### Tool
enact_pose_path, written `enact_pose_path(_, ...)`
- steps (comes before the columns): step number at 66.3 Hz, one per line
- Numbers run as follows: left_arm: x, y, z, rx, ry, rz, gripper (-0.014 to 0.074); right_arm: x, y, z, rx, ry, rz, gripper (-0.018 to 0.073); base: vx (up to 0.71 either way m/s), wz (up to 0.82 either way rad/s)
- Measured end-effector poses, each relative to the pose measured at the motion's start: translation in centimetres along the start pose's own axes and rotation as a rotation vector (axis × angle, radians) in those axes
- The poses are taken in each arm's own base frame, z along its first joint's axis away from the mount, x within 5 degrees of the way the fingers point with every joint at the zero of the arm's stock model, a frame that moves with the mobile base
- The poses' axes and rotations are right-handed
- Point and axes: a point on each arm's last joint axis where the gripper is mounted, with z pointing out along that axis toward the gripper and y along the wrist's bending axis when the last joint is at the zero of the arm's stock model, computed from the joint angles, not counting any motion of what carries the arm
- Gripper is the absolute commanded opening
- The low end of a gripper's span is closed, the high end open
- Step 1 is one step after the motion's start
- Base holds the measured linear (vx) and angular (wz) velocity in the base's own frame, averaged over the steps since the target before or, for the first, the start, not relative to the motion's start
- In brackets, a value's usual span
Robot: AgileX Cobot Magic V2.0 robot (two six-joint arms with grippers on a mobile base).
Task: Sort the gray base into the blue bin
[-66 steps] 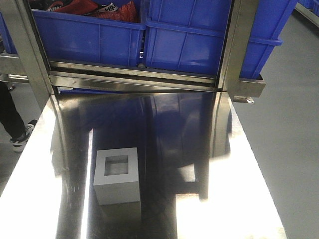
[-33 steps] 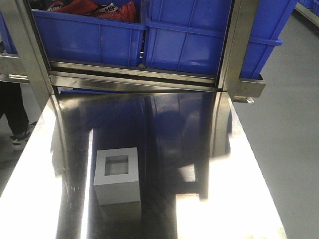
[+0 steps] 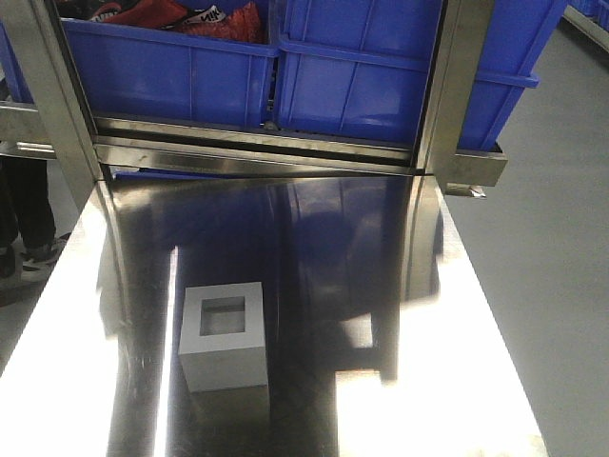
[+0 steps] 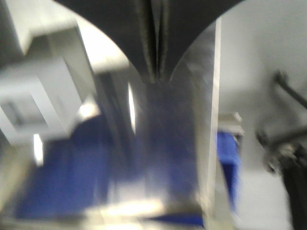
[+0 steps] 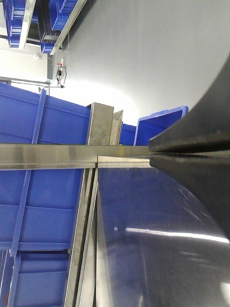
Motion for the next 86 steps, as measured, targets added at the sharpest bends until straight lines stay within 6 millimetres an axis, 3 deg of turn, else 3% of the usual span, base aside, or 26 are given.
enact_pose_path(16,-0.4,-0.7,1.4,0.093,0.102,-0.004,-0.0006,0.0,0.0,0.0,0.0,0.0,0.0,-0.0009,0.0,0.0)
enact_pose_path(52,-0.2,-0.8,1.3,0.094,0.13,0.006,0.0027,0.0,0.0,0.0,0.0,0.0,0.0,-0.0009,0.0,0.0)
enact_pose_path(65,-0.2,-0.7,1.3,0.09,0.134,0.01,0.013,0.0,0.0,0.0,0.0,0.0,0.0,-0.0009,0.0,0.0)
enact_pose_path(86,-0.1,-0.7,1.3,0.091,0.148,0.011,0.0381,0.0,0.0,0.0,0.0,0.0,0.0,-0.0009,0.0,0.0)
